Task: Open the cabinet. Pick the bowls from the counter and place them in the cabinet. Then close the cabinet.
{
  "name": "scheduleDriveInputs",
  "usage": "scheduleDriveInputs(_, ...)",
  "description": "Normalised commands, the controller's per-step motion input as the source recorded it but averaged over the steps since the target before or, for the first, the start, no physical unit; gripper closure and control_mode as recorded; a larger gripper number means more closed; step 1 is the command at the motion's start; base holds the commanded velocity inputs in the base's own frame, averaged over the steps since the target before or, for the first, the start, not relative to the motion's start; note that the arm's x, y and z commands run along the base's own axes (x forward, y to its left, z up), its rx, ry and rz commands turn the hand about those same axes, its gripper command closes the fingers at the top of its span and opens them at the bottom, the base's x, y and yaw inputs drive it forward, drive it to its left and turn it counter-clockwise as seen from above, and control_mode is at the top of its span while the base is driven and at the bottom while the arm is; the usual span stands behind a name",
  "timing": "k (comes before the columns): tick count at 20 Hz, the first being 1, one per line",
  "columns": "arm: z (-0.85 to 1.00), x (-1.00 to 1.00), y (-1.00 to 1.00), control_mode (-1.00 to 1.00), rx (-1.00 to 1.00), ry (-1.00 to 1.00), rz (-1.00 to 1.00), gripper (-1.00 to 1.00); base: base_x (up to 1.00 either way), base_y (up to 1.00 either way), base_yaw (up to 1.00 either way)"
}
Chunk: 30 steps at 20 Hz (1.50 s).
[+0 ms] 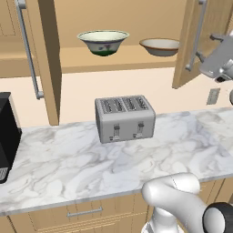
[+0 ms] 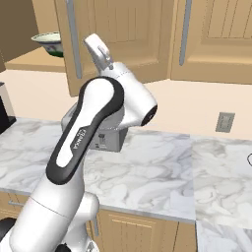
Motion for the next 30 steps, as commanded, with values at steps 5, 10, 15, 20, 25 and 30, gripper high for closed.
scheduleDriveInputs(5, -0.60, 1.00, 0.82, -1.00, -0.13, -0.20, -0.13, -1.00, 0.00, 0.00, 0.00)
scheduleDriveInputs(10, -0.36, 1.00, 0.12, -1.00, 0.00, 0.06, -0.13, -1.00, 0.00, 0.00, 0.00)
scheduleDriveInputs(15, -0.06, 1.00, 0.14, -1.00, 0.00, 0.12, -0.17, -1.00, 0.00, 0.00, 0.00)
scheduleDriveInputs(20, -0.10, 1.00, 0.07, -1.00, 0.00, 0.10, -0.16, -1.00, 0.00, 0.00, 0.00)
scheduleDriveInputs(25, -0.10, 0.23, -0.16, -1.00, 0.10, 0.01, 0.00, -1.00, 0.00, 0.00, 0.00)
scheduleDriveInputs(30, 0.02, -0.12, -0.11, -1.00, 0.11, 0.00, 0.00, -1.00, 0.00, 0.00, 0.00)
